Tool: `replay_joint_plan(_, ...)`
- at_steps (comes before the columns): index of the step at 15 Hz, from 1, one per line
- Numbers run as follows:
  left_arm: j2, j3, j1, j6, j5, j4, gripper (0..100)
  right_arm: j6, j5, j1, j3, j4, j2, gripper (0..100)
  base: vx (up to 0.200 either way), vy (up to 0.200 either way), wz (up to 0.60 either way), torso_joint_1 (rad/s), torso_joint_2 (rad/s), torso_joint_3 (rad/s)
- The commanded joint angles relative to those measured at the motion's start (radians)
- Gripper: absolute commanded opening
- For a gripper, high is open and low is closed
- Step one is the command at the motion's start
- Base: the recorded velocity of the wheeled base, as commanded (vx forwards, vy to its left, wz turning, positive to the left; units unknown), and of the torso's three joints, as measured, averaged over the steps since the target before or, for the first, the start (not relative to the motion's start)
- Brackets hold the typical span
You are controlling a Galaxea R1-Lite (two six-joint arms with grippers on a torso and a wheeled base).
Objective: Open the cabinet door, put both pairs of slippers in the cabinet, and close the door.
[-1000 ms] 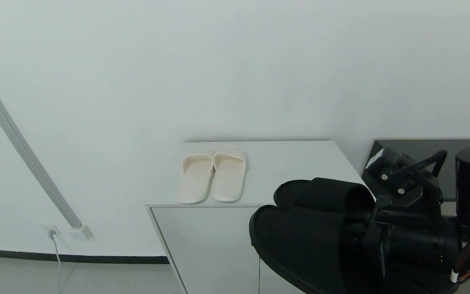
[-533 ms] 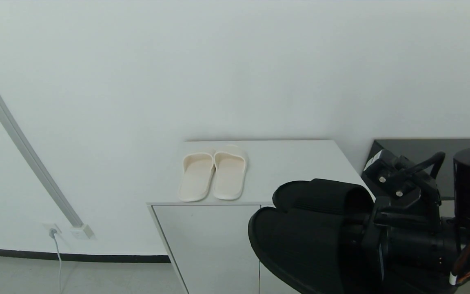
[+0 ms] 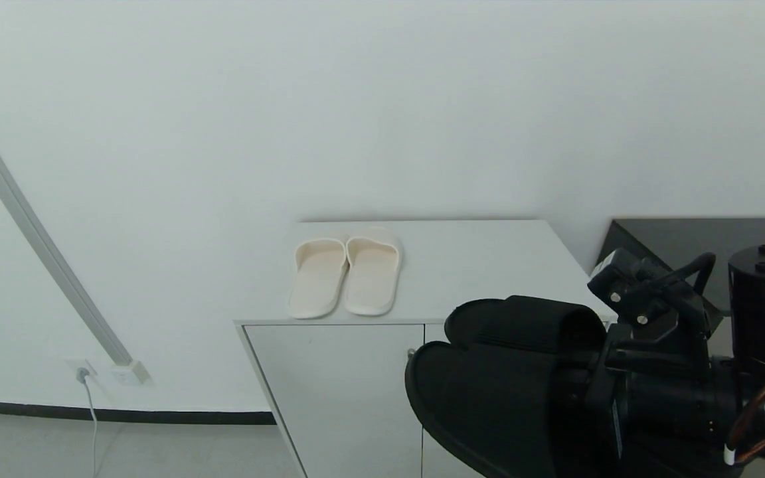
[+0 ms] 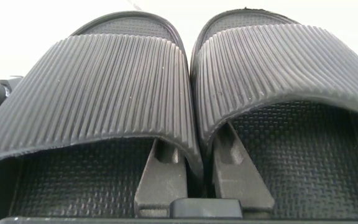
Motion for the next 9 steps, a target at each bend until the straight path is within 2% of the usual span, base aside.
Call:
replay_joint_plan(1,0.000,0.000,0.001,-0.002,0.001,0.000,0,0.000,0.000,0.001,0.002,0.000,0.005,0,0.000,0.000,0.00,-0.193,0.48,0.251)
replay_joint_plan(7,0.001,0.000,0.000,0.000,-0.002,0.001,0,0.000,0.000,0.008,0.010,0.000,0.005,0,0.000,0.000,0.00,-0.229,0.55,0.315)
replay_joint_plan(8,0.001,0.000,0.000,0.000,-0.002,0.001,100,0.000,0.000,0.008,0.017,0.000,0.005,0,0.000,0.000,0.00,-0.212,0.54,0.315)
replay_joint_plan(9,0.001,0.000,0.000,0.000,-0.002,0.001,100,0.000,-0.001,0.008,0.020,-0.003,0.004,0,0.000,0.000,0.00,-0.207,0.52,0.320)
